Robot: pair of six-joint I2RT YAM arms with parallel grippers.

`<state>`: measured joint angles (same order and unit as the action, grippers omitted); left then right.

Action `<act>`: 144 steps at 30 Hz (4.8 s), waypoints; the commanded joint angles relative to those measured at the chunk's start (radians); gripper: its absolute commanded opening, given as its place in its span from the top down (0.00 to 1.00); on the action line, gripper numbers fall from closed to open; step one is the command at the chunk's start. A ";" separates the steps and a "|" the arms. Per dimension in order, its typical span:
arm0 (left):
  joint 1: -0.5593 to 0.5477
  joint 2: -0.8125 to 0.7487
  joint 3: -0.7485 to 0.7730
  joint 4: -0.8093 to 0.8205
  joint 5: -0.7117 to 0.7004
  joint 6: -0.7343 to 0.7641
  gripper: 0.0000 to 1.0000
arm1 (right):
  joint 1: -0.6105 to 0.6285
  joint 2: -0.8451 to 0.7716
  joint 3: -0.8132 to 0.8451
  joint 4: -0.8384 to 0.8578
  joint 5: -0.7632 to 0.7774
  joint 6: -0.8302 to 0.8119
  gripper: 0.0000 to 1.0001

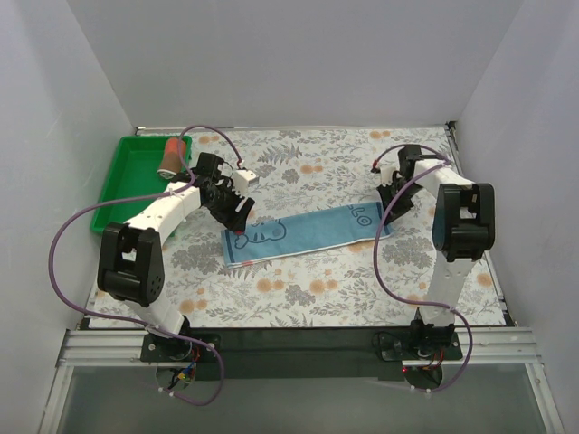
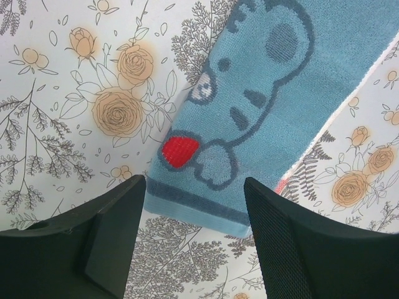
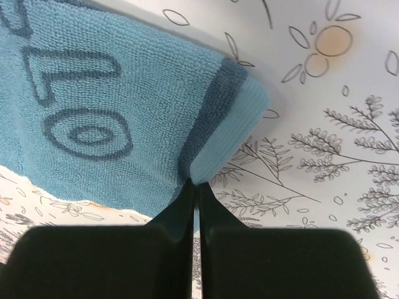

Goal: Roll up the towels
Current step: Fold the towel

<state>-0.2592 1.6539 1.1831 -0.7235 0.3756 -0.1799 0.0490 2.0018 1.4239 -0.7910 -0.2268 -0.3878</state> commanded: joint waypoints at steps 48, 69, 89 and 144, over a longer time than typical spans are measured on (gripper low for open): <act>0.094 -0.016 0.059 -0.024 0.111 -0.049 0.03 | 0.440 0.052 0.287 -0.085 -0.431 0.193 0.99; 0.097 -0.013 0.029 -0.025 0.147 -0.036 0.02 | 0.502 0.155 0.348 -0.079 -0.442 0.213 0.99; 0.002 -0.060 -0.057 -0.005 0.299 -0.032 0.59 | 0.324 0.034 0.326 -0.169 -0.309 0.015 0.89; -0.018 0.564 0.447 0.104 0.278 -0.153 0.70 | 0.331 -0.009 -0.140 0.090 -0.537 0.156 0.84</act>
<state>-0.2726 2.1674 1.5745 -0.6571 0.6453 -0.3336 0.3351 1.9980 1.3308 -0.7208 -0.7193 -0.2527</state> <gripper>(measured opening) 0.310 0.179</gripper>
